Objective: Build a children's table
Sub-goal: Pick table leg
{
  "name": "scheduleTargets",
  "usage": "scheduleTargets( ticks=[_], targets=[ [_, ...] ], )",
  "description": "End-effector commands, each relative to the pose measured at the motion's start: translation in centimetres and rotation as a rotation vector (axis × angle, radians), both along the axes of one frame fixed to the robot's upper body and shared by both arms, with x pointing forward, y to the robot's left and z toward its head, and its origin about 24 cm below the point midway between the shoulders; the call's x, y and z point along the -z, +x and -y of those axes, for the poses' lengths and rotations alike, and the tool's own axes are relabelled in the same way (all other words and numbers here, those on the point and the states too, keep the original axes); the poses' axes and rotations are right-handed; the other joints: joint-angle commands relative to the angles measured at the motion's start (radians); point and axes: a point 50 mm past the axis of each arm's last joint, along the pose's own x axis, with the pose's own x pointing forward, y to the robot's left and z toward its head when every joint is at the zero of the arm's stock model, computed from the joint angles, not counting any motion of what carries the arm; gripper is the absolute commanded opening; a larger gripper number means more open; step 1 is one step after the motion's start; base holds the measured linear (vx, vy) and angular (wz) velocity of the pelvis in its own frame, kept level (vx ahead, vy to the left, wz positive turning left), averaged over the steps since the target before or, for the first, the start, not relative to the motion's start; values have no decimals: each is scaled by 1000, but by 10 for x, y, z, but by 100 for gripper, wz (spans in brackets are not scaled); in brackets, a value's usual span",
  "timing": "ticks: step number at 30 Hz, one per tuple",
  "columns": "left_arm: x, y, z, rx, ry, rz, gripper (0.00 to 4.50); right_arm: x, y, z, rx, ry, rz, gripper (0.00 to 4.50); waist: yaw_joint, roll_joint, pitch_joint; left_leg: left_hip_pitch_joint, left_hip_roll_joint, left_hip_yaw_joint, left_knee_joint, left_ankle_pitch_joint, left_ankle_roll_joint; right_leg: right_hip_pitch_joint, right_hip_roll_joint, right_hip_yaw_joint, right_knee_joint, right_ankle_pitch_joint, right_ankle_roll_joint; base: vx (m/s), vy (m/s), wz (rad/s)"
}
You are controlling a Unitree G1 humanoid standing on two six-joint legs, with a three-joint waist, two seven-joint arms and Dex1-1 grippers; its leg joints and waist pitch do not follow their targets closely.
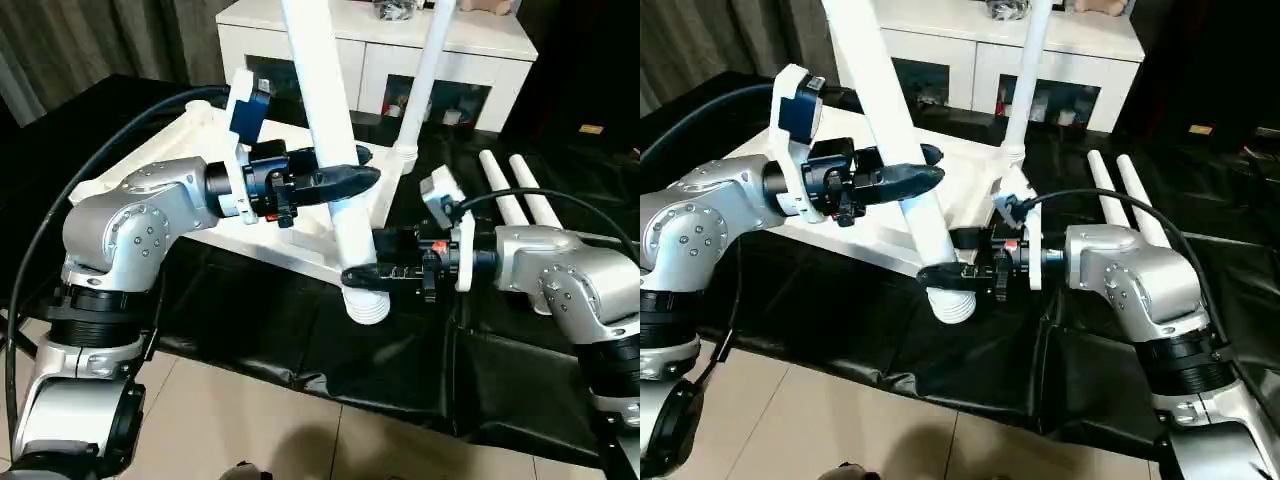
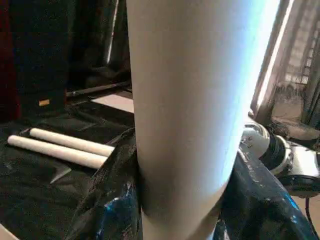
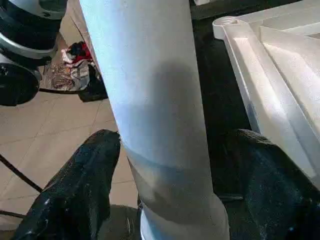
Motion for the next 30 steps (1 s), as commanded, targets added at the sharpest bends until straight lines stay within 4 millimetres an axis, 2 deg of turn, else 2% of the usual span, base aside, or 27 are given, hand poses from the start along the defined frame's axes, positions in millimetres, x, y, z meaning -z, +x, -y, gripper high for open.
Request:
scheduleTargets(
  ticks=[1, 3, 11, 14, 20, 21, 23, 24, 26, 30],
  targets=[
    [-10, 1, 2, 16, -7, 38, 179, 2, -4, 0, -22, -34, 9, 333, -3, -1, -66, 33, 52, -30, -78, -301, -52, 36, -65, 44, -75, -370, -180, 0, 0, 0],
    [-10, 1, 2, 20, -10, 39, 179, 4, -5, 0, -25, -42, 7, 329, -2, -1, -65, 32, 52, -30, -78, -297, -51, 36, -65, 45, -75, -366, -180, 0, 0, 0],
    [-8, 2, 3, 17, -11, 35, 179, 6, -5, -4, -17, -38, 7, 241, -1, -1, -69, 30, 52, -29, -77, -273, -44, 39, -65, 45, -69, -315, -198, 0, 0, 0],
    [-8, 2, 3, 17, -12, 34, 179, 6, -5, -5, -12, -36, 8, 225, -1, -1, -69, 30, 52, -29, -77, -271, -42, 39, -65, 45, -69, -317, -198, 0, 0, 0],
    [-3, 6, 2, -29, 1, 16, 179, 6, 6, -9, 127, -22, 77, 203, -3, 1, -68, 30, 52, -29, -78, -274, -50, 36, -64, 45, -68, -322, -193, 0, 0, 0],
    [-2, 8, 2, -56, 7, 16, 214, 6, 7, -10, 140, -19, 85, 203, -4, 1, -67, 31, 51, -29, -78, -280, -52, 35, -64, 45, -70, -328, -191, 0, 0, 0],
    [1, 17, 1, -139, 14, -12, 249, 6, 11, -11, 190, -11, 102, 201, -6, 2, -66, 33, 51, -30, -79, -300, -62, 33, -63, 45, -71, -350, -183, 0, 0, 0],
    [4, 28, -2, -240, -10, -69, 249, 6, 16, -14, 257, 5, 125, 198, -4, 3, -66, 40, 50, -29, -76, -319, -70, 26, -64, 45, -76, -372, -178, 0, 0, 0],
    [5, 36, -3, -345, -33, -107, 263, 5, 21, -17, 341, 23, 146, 197, -3, 0, -67, 34, 50, -34, -80, -317, -76, 34, -67, 42, -75, -384, -167, 0, 0, 0],
    [9, 42, -2, -449, -33, -125, 299, 5, 24, -21, 403, 16, 188, 193, -7, 0, -68, 33, 50, -33, -81, -311, -73, 33, -65, 43, -77, -366, -157, 0, 0, 0]
  ],
)
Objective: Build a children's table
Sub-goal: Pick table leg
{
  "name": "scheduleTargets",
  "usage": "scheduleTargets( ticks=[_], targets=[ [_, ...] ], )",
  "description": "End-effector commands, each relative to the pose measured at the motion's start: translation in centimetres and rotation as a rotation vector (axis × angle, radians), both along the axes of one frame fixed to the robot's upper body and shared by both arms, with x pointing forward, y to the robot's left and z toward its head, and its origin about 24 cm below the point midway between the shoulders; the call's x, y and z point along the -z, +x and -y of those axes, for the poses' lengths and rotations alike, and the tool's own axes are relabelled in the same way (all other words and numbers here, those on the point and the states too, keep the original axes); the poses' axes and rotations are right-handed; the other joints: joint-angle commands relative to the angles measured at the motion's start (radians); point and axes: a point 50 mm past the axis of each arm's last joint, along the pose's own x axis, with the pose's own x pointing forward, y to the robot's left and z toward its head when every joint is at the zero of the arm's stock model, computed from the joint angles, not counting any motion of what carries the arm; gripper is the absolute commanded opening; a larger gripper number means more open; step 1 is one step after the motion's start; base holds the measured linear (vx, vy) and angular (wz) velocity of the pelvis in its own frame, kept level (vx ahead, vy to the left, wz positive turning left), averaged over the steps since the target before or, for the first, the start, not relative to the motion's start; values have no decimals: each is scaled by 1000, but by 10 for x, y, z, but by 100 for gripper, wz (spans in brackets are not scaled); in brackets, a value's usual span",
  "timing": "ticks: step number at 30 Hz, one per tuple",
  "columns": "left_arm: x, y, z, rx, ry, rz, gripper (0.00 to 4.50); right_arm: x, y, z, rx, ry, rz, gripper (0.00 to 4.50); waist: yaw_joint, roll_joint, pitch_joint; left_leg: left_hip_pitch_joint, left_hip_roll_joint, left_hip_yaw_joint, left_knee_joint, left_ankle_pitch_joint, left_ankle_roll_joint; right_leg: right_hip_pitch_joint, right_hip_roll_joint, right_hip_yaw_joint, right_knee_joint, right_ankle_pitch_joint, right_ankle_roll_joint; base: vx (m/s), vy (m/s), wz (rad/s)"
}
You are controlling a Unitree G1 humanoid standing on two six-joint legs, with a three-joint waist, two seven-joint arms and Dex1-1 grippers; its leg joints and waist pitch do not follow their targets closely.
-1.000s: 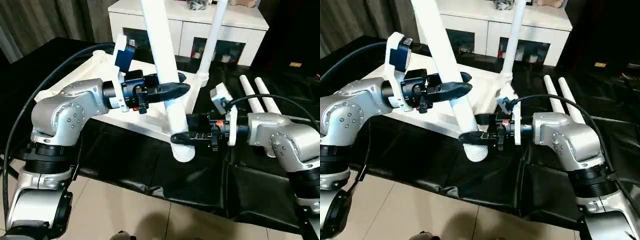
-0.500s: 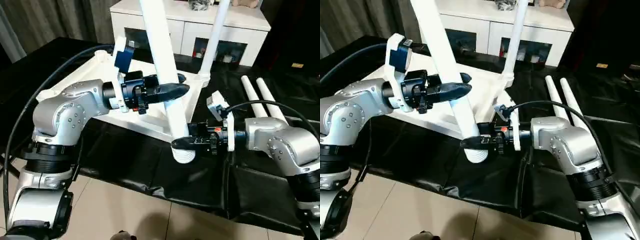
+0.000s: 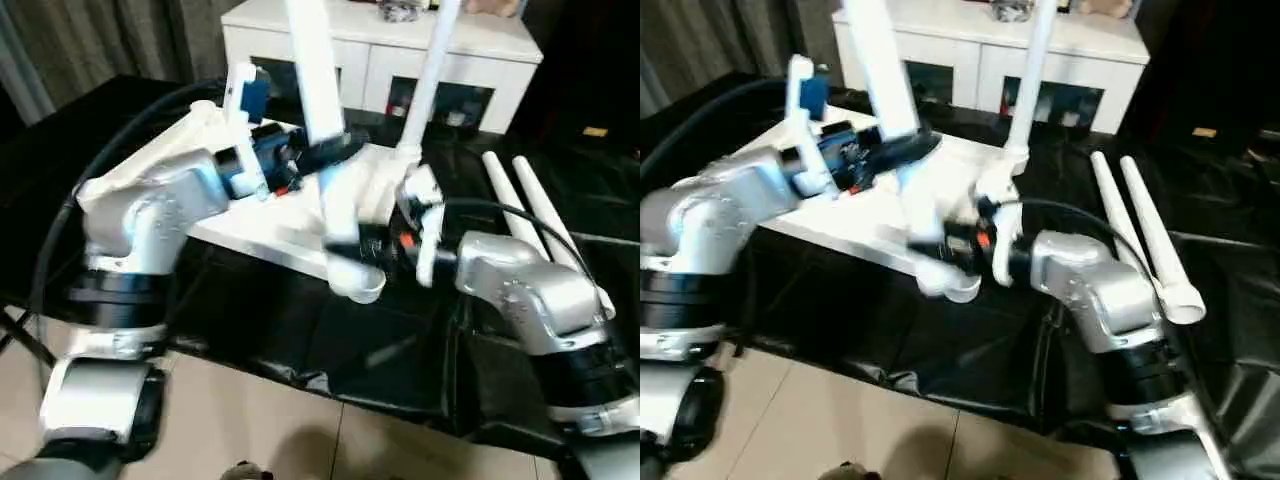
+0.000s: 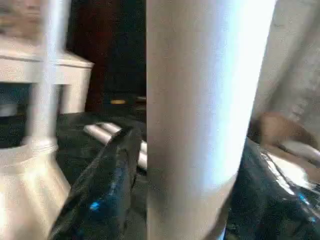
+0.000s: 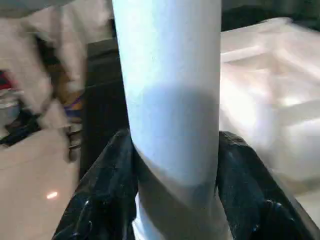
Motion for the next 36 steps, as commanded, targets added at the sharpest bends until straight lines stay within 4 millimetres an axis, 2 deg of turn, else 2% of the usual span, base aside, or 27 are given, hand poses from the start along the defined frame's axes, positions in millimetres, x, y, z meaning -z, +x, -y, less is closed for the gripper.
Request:
scheduleTargets(
  ticks=[1, 3, 6, 7, 8, 9, 12, 14, 15, 17, 19, 24, 25, 33, 35, 36],
  targets=[
    [1, 7, -3, -108, 23, -12, 309, -8, 6, 1, 78, -30, 87, 193, -4, -1, -70, 31, 48, -31, -80, -296, -65, 35, -64, 44, -79, -344, -156, 0, 0, 0],
    [6, 11, 1, -203, 42, -43, 330, -7, 10, -5, 170, -120, 181, 192, -6, -1, -68, 27, 50, -32, -81, -275, -76, 34, -63, 43, -76, -324, -155, 0, 0, 0],
    [4, 7, 12, -229, 2, -35, 349, -5, 13, -13, 284, -189, 265, 191, -7, -2, -70, 26, 47, -30, -80, -271, -68, 35, -64, 44, -78, -333, -152, 0, 0, 0],
    [4, 8, 15, -262, -10, -33, 350, -5, 13, -16, 309, -197, 279, 190, -7, -1, -71, 27, 48, -30, -79, -264, -64, 36, -63, 45, -76, -307, -159, 0, 0, 0],
    [4, 8, 15, -262, -10, -33, 350, -5, 13, -16, 309, -197, 279, 190, -8, -1, -70, 25, 48, -30, -80, -264, -61, 36, -61, 45, -75, -299, -161, 0, 0, 0],
    [3, 9, 18, -305, -23, -32, 350, -4, 13, -19, 336, -211, 297, 190, -9, -8, -70, 25, 48, -29, -80, -265, -56, 37, -59, 45, -77, -296, -160, 0, 0, 0],
    [5, 16, 19, -446, -40, -51, 350, -2, 12, -28, 395, -267, 355, 190, -13, -4, -70, 22, 47, -30, -80, -262, -54, 39, -58, 45, -75, -278, -147, 0, 0, 0],
    [7, 20, 17, -530, -39, -64, 322, -1, 13, -30, 450, -269, 363, 190, -15, -5, -71, 22, 45, -30, -80, -263, -51, 40, -58, 45, -76, -280, -141, 0, 0, 0],
    [7, 21, 16, -571, -37, -67, 315, -1, 14, -31, 480, -266, 362, 190, -18, -1, -70, 21, 45, -31, -81, -268, -51, 39, -57, 45, -77, -283, -136, 0, 0, 0],
    [7, 24, 13, -652, -62, -67, 315, -2, 15, -35, 515, -262, 371, 190, -25, -2, -71, 22, 45, -33, -81, -275, -50, 39, -56, 44, -78, -274, -136, 0, 0, 0],
    [7, 25, 13, -671, -64, -67, 280, -3, 14, -37, 517, -258, 377, 190, -28, -1, -72, 21, 46, -33, -83, -270, -47, 41, -55, 43, -76, -252, -136, 0, 0, 0],
    [8, 26, 14, -703, -76, -83, 249, -4, 16, -37, 554, -252, 386, 189, -29, -1, -72, 21, 45, -31, -81, -259, -39, 41, -56, 44, -74, -221, -148, 0, 0, 0],
    [8, 26, 15, -697, -85, -87, 225, -5, 17, -37, 565, -250, 385, 189, -29, 1, -72, 21, 45, -31, -81, -254, -38, 41, -56, 44, -74, -218, -149, 0, 0, 0],
    [4, 22, 20, -612, -161, -115, 199, -7, 17, -39, 546, -230, 410, 188, -29, 1, -72, 22, 45, -30, -81, -258, -38, 42, -56, 44, -73, -207, -161, 0, 0, 0],
    [3, 20, 19, -580, -181, -128, 194, -10, 16, -41, 515, -200, 418, 258, -30, 1, -71, 24, 45, -29, -80, -268, -38, 40, -56, 44, -74, -216, -163, 0, 0, 0],
    [2, 19, 19, -557, -186, -129, 192, -12, 16, -42, 493, -177, 415, 258, -30, 1, -71, 24, 46, -29, -81, -269, -38, 40, -56, 44, -74, -219, -162, 0, 0, 0]
  ],
)
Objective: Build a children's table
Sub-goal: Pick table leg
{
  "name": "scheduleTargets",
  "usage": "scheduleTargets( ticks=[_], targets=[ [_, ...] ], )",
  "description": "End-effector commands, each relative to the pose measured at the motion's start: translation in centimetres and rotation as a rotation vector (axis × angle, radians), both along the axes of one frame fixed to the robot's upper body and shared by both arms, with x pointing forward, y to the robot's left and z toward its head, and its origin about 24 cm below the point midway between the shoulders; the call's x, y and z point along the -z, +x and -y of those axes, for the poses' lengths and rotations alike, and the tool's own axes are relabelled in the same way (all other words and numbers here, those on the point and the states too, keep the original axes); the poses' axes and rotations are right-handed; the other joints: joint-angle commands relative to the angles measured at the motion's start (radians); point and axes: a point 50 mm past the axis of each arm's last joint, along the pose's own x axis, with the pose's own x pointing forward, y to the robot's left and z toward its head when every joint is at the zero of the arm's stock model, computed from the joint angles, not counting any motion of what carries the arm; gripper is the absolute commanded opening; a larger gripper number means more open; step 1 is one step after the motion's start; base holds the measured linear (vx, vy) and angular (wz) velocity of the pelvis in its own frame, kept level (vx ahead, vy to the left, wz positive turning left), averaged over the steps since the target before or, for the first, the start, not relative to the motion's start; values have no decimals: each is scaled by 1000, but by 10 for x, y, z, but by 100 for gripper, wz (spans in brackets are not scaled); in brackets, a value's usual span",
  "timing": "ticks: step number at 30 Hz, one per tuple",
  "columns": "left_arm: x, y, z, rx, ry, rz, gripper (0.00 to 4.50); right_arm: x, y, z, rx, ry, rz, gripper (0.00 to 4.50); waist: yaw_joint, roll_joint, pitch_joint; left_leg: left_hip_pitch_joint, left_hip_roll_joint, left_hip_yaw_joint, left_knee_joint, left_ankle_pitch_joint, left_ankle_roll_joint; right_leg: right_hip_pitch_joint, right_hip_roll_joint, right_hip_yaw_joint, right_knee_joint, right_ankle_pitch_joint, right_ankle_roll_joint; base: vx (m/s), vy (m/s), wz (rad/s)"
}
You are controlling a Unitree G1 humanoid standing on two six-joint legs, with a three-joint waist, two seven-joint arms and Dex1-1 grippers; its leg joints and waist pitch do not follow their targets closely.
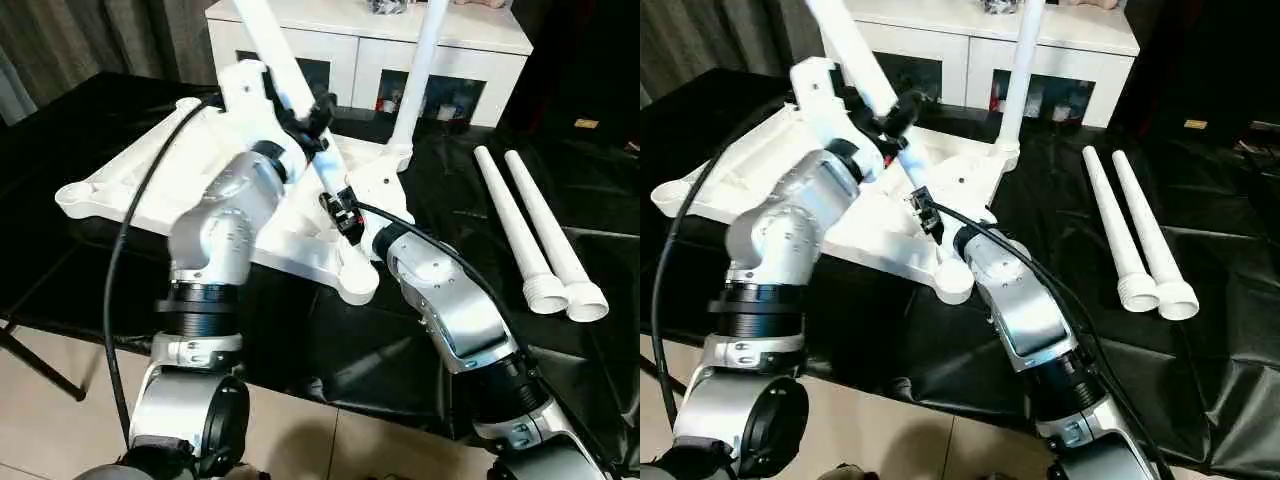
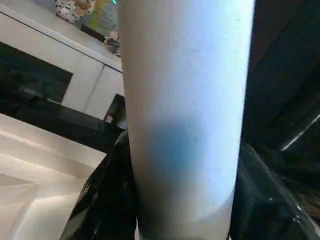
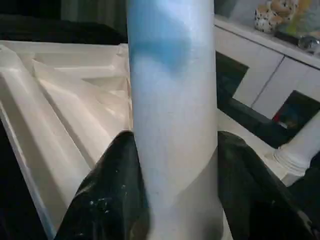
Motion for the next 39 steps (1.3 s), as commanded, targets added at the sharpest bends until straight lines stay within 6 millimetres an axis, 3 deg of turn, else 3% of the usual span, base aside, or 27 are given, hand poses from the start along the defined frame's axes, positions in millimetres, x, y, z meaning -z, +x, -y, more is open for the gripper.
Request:
scheduleTargets(
  ticks=[1, 3, 4, 7, 13, 16, 22, 31, 39],
  targets=[
    [-3, -2, -3, 48, -14, 2, 192, -16, 3, 6, -29, 70, 55, 258, -2, 2, -71, 28, 46, -28, -75, -274, -35, 42, -57, 45, -67, -222, -160, 0, 0, 0],
    [-5, -6, -4, 124, -4, 15, 189, -23, 2, 10, -92, 163, 10, 270, -1, -2, -71, 29, 45, -28, -75, -278, -24, 43, -57, 45, -67, -230, -156, 0, 0, 0],
    [-6, -8, -4, 165, 6, 17, 187, -26, 2, 13, -144, 218, -38, 297, 1, 0, -71, 30, 46, -29, -75, -277, -20, 42, -57, 45, -67, -229, -157, 0, 0, 0],
    [-6, -16, -5, 310, 56, 10, 186, -33, -1, 30, -339, 260, -173, 312, 3, 1, -72, 32, 48, -28, -74, -247, -5, 47, -51, 43, -58, -176, -183, 0, 0, 0],
    [-13, -28, -3, 501, 102, 30, 186, -34, -3, 62, -477, 278, -345, 375, 13, -4, -72, 27, 46, -24, -68, -207, 1, 52, -62, 45, -60, -194, -209, 0, 0, 0],
    [-17, -31, -2, 564, 115, 33, 186, -38, 1, 72, -481, 312, -389, 387, 11, -8, -71, 23, 46, -25, -67, -202, -2, 52, -63, 42, -61, -226, -215, 0, 0, 0],
    [-24, -33, 1, 650, 129, 62, 185, -41, -3, 79, -567, 291, -472, 447, 15, -11, -72, 27, 47, -25, -66, -201, -7, 51, -63, 42, -64, -267, -198, 0, 0, 0],
    [-27, -36, 3, 703, 149, 82, 185, -45, -4, 81, -610, 250, -502, 449, 23, -10, -73, 27, 48, -24, -63, -181, -5, 50, -63, 42, -61, -242, -211, 0, 0, 0],
    [-26, -39, 6, 737, 163, 102, 185, -42, -11, 71, -672, 232, -519, 449, 33, -11, -73, 28, 50, -24, -65, -181, -9, 49, -64, 42, -60, -241, -208, 0, 0, 0]
  ],
)
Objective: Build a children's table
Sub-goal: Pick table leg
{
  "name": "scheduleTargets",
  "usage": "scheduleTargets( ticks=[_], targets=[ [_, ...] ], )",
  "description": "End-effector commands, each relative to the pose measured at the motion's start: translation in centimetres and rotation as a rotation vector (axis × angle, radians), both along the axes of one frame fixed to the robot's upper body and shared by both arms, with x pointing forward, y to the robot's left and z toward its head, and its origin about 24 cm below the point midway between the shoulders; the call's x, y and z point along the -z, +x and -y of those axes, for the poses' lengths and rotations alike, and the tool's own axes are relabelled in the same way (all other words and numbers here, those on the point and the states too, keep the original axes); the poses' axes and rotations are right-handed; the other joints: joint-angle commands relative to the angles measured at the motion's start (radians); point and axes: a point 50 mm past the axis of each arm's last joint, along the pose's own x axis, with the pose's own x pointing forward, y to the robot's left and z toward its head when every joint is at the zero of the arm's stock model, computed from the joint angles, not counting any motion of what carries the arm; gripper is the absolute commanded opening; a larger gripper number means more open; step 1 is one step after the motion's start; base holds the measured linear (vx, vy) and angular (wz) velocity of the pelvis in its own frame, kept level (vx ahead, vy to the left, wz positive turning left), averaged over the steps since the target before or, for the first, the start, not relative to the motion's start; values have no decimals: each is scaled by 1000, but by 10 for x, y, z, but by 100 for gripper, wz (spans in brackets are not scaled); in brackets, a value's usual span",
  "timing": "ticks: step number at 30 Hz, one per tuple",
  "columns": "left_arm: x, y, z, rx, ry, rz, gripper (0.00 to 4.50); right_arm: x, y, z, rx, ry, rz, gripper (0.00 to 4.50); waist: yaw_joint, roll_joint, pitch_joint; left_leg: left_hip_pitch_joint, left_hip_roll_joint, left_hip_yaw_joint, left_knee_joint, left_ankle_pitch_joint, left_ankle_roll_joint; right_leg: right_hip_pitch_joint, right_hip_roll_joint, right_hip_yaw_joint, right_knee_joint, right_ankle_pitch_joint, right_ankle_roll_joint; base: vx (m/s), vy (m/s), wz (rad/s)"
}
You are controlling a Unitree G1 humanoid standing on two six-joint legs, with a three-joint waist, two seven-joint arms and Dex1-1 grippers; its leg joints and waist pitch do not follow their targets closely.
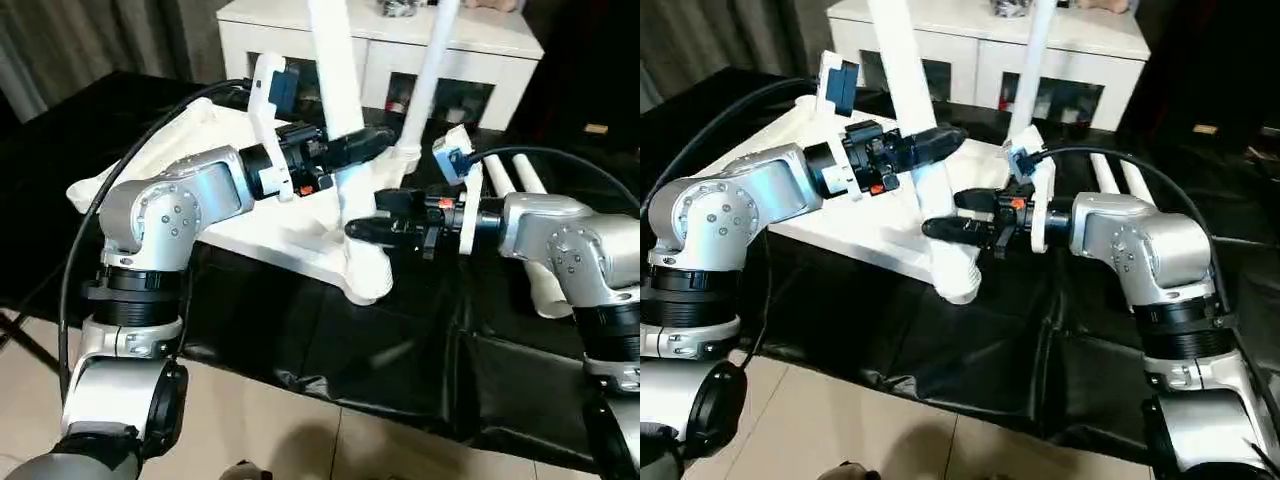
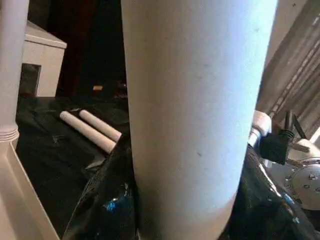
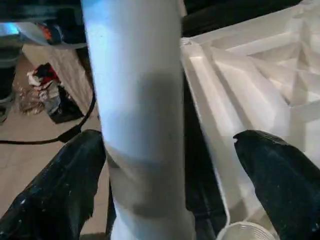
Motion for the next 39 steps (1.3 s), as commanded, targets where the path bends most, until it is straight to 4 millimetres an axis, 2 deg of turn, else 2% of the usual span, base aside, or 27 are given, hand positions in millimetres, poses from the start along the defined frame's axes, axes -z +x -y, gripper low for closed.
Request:
scheduleTargets(
  ticks=[1, 3, 4, 7, 12, 16, 20, 25, 29, 33, 35, 37, 39],
  targets=[
    [-8, -2, 4, 9, 21, 47, 185, -1, -2, -4, -17, -13, 17, 449, 2, -9, -74, 27, 49, -24, -66, -185, -12, 47, -64, 43, -63, -248, -205, 0, 0, 0],
    [-6, 6, 3, -92, 71, 45, 185, -1, 1, -8, 12, -28, 44, 449, 1, -10, -73, 26, 50, -25, -66, -192, -16, 46, -64, 43, -63, -255, -201, 0, 0, 0],
    [-6, 9, 2, -130, 92, 46, 185, -1, 2, -9, 23, -33, 56, 449, -1, -10, -73, 26, 50, -26, -67, -198, -22, 46, -64, 43, -65, -267, -183, 0, 0, 0],
    [-5, 21, -2, -283, 130, 27, 185, 1, 5, -13, 63, -53, 94, 449, 0, -10, -74, 27, 49, -26, -67, -197, -27, 46, -64, 43, -67, -275, -169, 0, 0, 0],
    [-7, 22, 0, -325, 100, 3, 185, 8, 6, -22, 97, -91, 130, 449, 0, -13, -78, 24, 49, -25, -64, -165, -19, 48, -64, 42, -60, -219, -193, 0, 0, 0],
    [-8, 22, 5, -324, 77, -8, 185, 19, 9, -34, 150, -146, 149, 449, -2, -11, -77, 22, 47, -25, -65, -155, -14, 48, -64, 41, -58, -203, -204, 0, 0, 0],
    [-9, 22, 7, -328, 72, -13, 185, 26, 15, -41, 220, -166, 143, 449, -3, -10, -77, 25, 47, -25, -66, -171, -22, 46, -63, 42, -60, -217, -203, 0, 0, 0],
    [-9, 21, 9, -320, 88, 5, 185, 24, 24, -46, 322, -153, 148, 449, -4, -9, -74, 26, 47, -25, -69, -189, -34, 44, -63, 43, -63, -238, -187, 0, 0, 0],
    [-8, 20, 9, -312, 98, 21, 185, 22, 25, -47, 345, -144, 148, 411, -4, -8, -75, 26, 47, -26, -70, -191, -39, 45, -62, 44, -62, -230, -175, 0, 0, 0],
    [-8, 19, 10, -297, 103, 34, 185, 22, 26, -47, 351, -138, 143, 367, -4, -7, -76, 25, 47, -26, -70, -175, -36, 46, -62, 44, -59, -202, -179, 0, 0, 0],
    [-7, 18, 11, -286, 114, 48, 185, 21, 26, -47, 355, -137, 139, 360, -4, -7, -76, 26, 47, -25, -69, -174, -33, 46, -62, 44, -59, -195, -184, 0, 0, 0],
    [-7, 18, 12, -283, 117, 52, 185, 21, 26, -47, 357, -138, 135, 329, -5, -6, -75, 26, 48, -25, -70, -181, -35, 46, -63, 44, -60, -199, -185, 0, 0, 0],
    [-8, 17, 12, -280, 117, 55, 185, 22, 26, -47, 358, -146, 126, 324, -5, -4, -75, 27, 48, -26, -70, -189, -39, 46, -62, 44, -59, -206, -184, 0, 0, 0]
  ],
)
